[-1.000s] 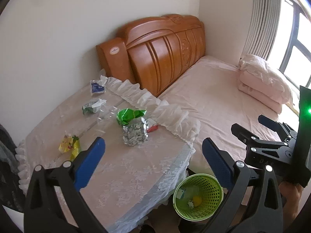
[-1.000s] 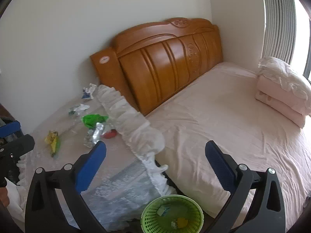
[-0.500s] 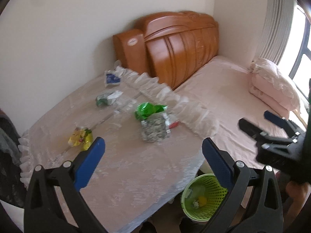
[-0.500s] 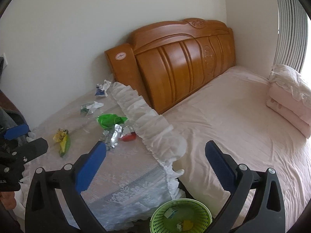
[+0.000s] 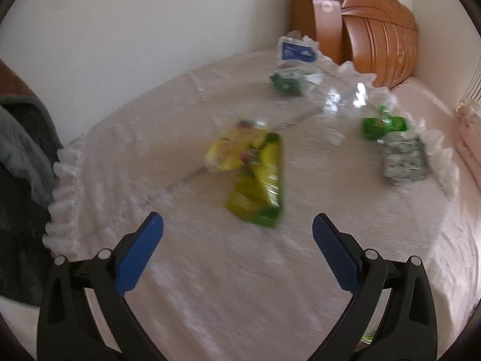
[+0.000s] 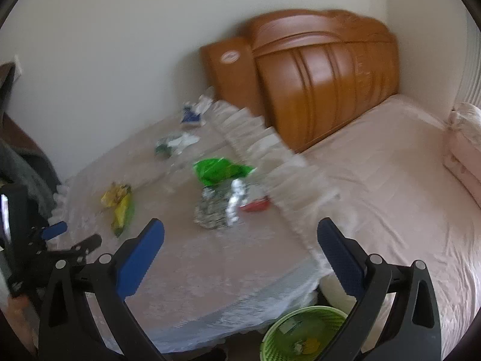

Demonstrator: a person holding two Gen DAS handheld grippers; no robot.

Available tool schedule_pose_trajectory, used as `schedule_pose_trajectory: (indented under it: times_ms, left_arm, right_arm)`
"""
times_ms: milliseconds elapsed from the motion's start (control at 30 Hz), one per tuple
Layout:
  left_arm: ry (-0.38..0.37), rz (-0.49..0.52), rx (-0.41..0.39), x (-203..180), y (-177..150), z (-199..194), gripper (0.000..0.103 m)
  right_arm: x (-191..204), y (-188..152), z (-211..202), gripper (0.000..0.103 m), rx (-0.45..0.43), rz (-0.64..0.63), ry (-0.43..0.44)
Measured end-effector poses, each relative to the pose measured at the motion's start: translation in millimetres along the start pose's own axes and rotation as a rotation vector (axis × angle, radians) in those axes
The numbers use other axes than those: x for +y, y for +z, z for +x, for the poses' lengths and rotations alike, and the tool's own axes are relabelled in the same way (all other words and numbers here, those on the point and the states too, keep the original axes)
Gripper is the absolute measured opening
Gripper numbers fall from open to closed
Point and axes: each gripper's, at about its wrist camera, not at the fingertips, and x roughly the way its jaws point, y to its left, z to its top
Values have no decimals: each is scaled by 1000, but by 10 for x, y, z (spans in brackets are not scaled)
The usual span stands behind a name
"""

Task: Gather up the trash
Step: 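Grasp the yellow snack bag with the left tool while the right grasps the green bag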

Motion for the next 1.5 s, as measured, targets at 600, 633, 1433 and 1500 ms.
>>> schedule_pose_trajectory:
  times_ms: [600,633,1433,1500]
  left_arm:
    - [-335,313,44,179,702,894,50]
    - [-356,299,52,203,720,917,47]
    - [-153,-62,-22,1069,406,417,13]
    - [-117,-88,-23,1135,347,309,13]
  right_arm:
    - [542,-213,479,101,151,22,-38]
    - [568,-219,485,101,153,26,-42]
    - [1949,-10,1799,101,269,-119,66]
    - [2059,13,1990,94,286,-123,54]
